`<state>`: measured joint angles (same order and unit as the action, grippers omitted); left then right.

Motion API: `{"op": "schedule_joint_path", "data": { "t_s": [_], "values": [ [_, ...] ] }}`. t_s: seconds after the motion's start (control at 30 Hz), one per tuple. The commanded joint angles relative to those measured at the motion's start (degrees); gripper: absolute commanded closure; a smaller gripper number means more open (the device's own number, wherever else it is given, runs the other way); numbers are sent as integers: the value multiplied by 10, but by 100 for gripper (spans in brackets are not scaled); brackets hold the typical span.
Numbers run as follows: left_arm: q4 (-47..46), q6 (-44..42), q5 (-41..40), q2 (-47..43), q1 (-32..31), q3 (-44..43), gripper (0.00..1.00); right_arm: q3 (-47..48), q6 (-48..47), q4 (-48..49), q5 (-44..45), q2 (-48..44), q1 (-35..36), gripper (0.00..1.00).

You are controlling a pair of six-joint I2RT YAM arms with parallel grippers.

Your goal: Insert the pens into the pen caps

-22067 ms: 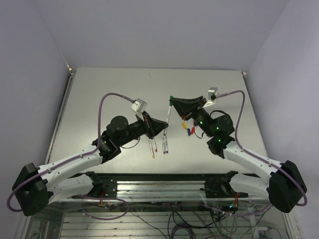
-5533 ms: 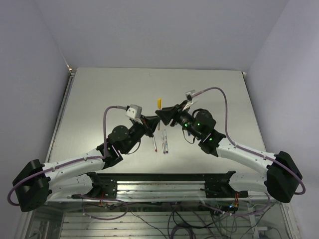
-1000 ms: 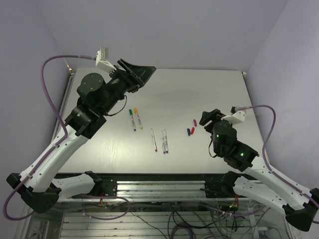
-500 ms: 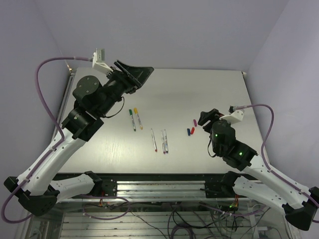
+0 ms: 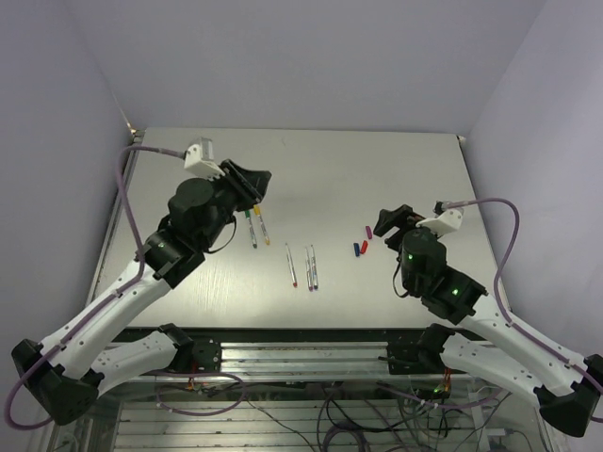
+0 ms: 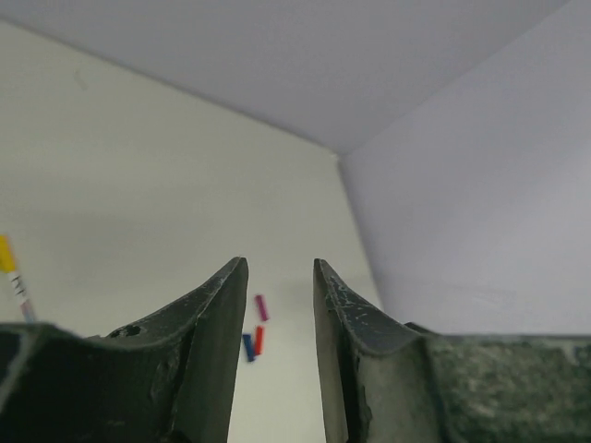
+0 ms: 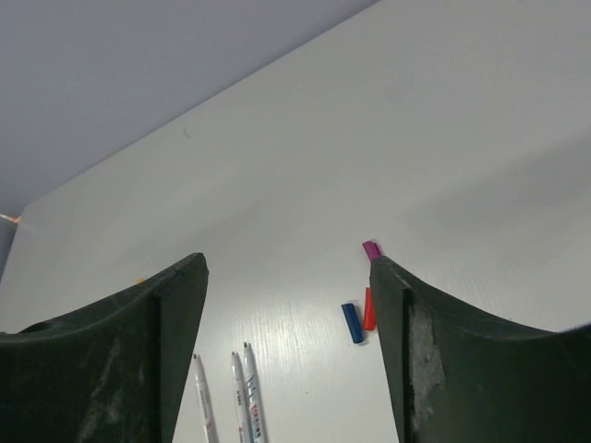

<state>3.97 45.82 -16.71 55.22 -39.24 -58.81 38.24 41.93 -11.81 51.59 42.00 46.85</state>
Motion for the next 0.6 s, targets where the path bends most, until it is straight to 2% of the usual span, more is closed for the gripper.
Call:
{"op": "schedule_joint_path", "data": {
  "t_s": [0.0, 0.07, 0.17, 0.3, 0.43, 0.57],
  "values": [
    [11, -49, -15, 14, 0, 25, 54, -16, -17, 7, 28, -16, -1, 26],
    [25, -51, 0, 35, 0, 38, 52, -15, -29, 3, 29, -18, 0, 21],
    [17, -49, 25, 64, -1, 74, 48, -3, -33, -24, 35, -7, -1, 20],
    [-6, -51, 47, 106, -7, 116, 42, 16, 5, -92, 63, 12, -2, 21],
    [-8, -66, 42, 153, -27, 129, 31, 22, 48, -152, 89, 21, -8, 23],
    [-17, -70, 38, 191, -44, 141, 29, 14, 72, -175, 88, 19, -16, 24]
  ]
}}
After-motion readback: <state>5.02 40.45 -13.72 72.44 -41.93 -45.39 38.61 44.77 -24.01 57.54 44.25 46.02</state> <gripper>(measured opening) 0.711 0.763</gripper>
